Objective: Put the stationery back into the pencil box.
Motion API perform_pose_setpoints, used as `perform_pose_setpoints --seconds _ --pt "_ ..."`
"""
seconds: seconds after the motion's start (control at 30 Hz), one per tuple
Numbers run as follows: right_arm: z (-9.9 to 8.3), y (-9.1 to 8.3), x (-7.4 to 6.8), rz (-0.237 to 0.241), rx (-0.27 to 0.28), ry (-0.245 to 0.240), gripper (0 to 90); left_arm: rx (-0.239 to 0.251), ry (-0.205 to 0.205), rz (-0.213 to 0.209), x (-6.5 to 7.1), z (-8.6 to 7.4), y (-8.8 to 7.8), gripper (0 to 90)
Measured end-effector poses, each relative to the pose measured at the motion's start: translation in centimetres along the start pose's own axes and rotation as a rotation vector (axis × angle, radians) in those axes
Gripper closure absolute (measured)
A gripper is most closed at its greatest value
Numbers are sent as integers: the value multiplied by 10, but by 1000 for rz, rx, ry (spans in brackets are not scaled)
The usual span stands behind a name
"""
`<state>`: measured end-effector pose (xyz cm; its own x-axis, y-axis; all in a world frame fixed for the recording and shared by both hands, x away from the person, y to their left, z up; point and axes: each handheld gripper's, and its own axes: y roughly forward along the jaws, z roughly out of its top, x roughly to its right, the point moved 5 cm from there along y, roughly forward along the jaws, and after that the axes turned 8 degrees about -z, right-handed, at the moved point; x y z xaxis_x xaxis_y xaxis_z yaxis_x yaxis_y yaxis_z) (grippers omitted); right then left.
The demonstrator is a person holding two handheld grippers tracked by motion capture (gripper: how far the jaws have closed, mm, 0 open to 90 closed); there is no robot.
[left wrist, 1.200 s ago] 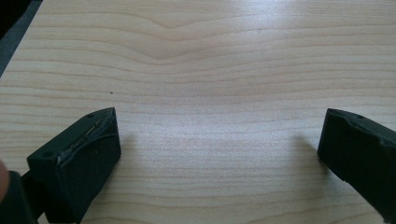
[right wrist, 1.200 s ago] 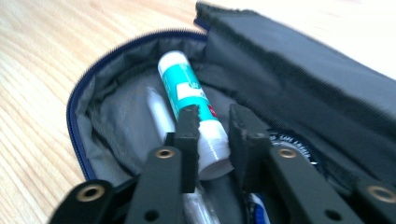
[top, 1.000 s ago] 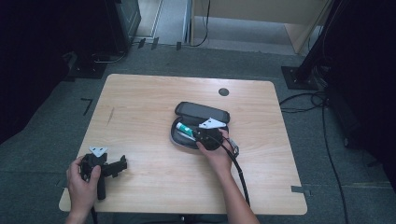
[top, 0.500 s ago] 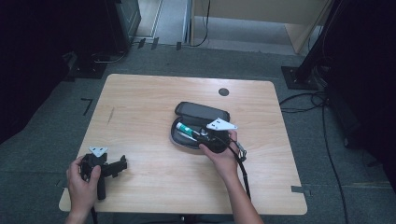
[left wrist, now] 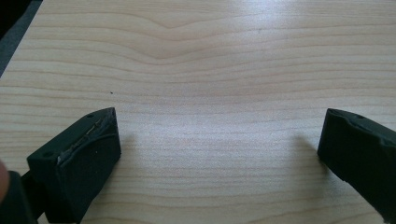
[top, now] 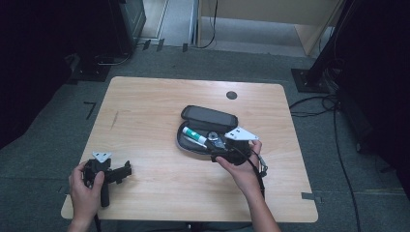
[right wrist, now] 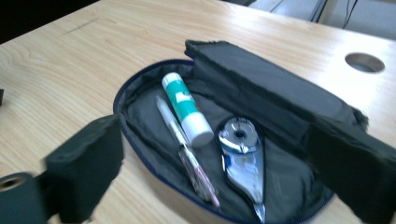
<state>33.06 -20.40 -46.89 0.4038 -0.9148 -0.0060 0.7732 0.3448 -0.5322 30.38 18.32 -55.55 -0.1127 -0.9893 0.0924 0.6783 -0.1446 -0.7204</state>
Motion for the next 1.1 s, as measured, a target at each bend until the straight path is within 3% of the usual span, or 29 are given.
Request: perform_pose_setpoints --seconds 0.33,0.87,1.1 --pt "-16 -24 25 -43 -11 26 0 0 0 0 0 0 0 0" --pt "-59 -63 85 -165 -47 70 0 0 0 0 0 0 0 0" --pt "-74 -79 104 -203 -64 96 0 0 0 0 0 0 0 0"
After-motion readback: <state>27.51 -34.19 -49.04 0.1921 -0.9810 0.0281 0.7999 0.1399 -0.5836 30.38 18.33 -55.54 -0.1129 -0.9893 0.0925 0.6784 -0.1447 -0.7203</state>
